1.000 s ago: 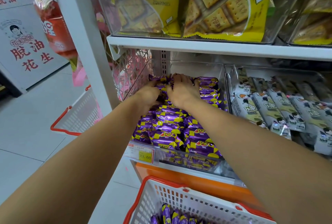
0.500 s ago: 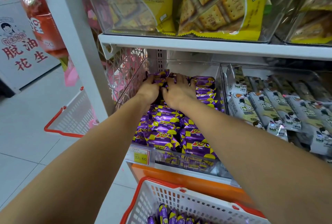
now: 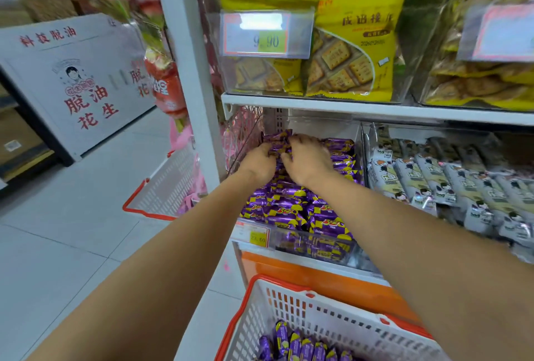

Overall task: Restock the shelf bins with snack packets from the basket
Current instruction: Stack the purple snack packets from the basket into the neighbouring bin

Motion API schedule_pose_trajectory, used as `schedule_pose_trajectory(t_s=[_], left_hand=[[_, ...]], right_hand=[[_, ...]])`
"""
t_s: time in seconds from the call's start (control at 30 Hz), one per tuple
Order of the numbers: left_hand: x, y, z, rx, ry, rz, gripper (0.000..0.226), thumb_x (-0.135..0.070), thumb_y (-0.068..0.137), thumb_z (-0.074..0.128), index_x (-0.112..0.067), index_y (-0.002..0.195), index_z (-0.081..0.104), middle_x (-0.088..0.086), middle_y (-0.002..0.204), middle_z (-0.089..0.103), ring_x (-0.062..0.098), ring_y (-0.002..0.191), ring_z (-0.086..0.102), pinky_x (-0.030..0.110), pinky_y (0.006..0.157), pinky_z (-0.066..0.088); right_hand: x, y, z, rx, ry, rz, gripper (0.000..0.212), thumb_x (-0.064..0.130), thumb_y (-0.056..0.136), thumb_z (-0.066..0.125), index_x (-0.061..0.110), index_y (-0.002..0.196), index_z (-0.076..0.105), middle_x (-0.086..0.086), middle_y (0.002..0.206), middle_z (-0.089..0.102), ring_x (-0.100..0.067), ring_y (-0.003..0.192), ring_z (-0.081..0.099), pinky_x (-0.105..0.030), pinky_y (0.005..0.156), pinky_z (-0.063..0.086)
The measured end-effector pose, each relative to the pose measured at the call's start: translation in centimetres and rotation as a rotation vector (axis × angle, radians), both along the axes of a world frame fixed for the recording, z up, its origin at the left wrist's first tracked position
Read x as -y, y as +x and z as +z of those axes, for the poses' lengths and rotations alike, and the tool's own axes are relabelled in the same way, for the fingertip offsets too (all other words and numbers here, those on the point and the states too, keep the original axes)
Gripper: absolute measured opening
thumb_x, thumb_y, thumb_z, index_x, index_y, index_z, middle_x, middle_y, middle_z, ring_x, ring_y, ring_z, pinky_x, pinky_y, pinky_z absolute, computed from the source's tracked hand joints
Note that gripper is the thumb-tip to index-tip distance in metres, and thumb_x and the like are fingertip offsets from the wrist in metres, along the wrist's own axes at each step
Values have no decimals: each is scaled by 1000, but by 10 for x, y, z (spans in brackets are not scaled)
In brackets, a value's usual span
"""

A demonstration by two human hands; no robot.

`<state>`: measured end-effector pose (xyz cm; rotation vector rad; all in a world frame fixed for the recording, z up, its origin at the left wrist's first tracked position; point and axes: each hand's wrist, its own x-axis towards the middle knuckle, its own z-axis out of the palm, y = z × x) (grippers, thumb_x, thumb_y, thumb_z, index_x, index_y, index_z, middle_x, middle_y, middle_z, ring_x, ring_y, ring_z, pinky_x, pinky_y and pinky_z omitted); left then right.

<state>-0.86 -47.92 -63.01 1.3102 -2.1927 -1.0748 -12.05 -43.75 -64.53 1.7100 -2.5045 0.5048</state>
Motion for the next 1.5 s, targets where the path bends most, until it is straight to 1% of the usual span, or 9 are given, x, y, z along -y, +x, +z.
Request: schedule_pose_trajectory(t_s=[0.2,0.3,0.57,0.77,1.0,1.2,1.33,1.4,1.5], left_hand=[[-56,34,30,149,-173,-55,45,-1,94,39,-5,138,49,24,125,60,40,108,59,37,83,48],[-85,51,33,186,-260,-80,46,-6,95,41,-9,139,48,24,128,56,39,109,57,38,90,47],[-196,110,-30,134,-467,-119,42,-8,87,51,-15,127,57,12,118,54,33,106,56,39,81,43],[-254,138,-127,294,-237,-222,37,-11,89,51,-16,124,60,10,120,59,30,111,58,37,88,48],[-289,148,-240,646,76,-329,39,-18,93,48,-13,132,53,14,135,54,32,123,52,35,97,41],[-294,139,-318,803,260,-502,45,-24,91,51,-12,134,51,21,135,52,36,125,50,41,102,43],[-289,130,-353,884,307,-590,53,-30,94,50,-19,144,39,20,146,40,38,133,41,45,109,36],[-287,124,-361,920,351,-635,58,-32,97,46,-23,151,28,18,156,24,38,140,30,49,113,30],[-285,118,-370,950,384,-696,63,-33,99,43,-25,155,16,14,161,6,37,146,18,52,115,24]], right_hand=[[-64,22,25,26,-15,47,42,33,100,41,12,136,46,-13,135,49,-32,124,46,-42,100,38],[-99,35,31,44,-95,92,37,29,100,44,12,131,51,-12,127,54,-31,115,52,-40,91,45],[-216,81,-18,202,-301,221,20,14,93,51,16,106,66,-5,103,64,-26,94,61,-37,74,46],[-290,81,-113,299,41,128,25,15,96,50,14,116,64,-4,117,63,-23,101,61,-35,82,49],[-342,67,-218,416,758,-28,49,28,99,49,7,141,37,-22,148,35,-35,126,48,-36,96,44],[-362,66,-298,388,1084,-34,50,29,91,59,5,132,45,-20,131,53,-33,114,57,-35,94,49],[-369,70,-326,381,1384,-45,30,22,93,56,2,114,48,-15,99,53,-26,84,57,-30,90,45],[-378,66,-339,315,1357,-47,58,18,87,60,-4,134,34,-22,126,51,-33,113,56,-35,99,44],[-388,60,-347,167,1239,27,72,13,84,61,-4,143,24,-21,131,52,-35,119,52,-39,95,46]])
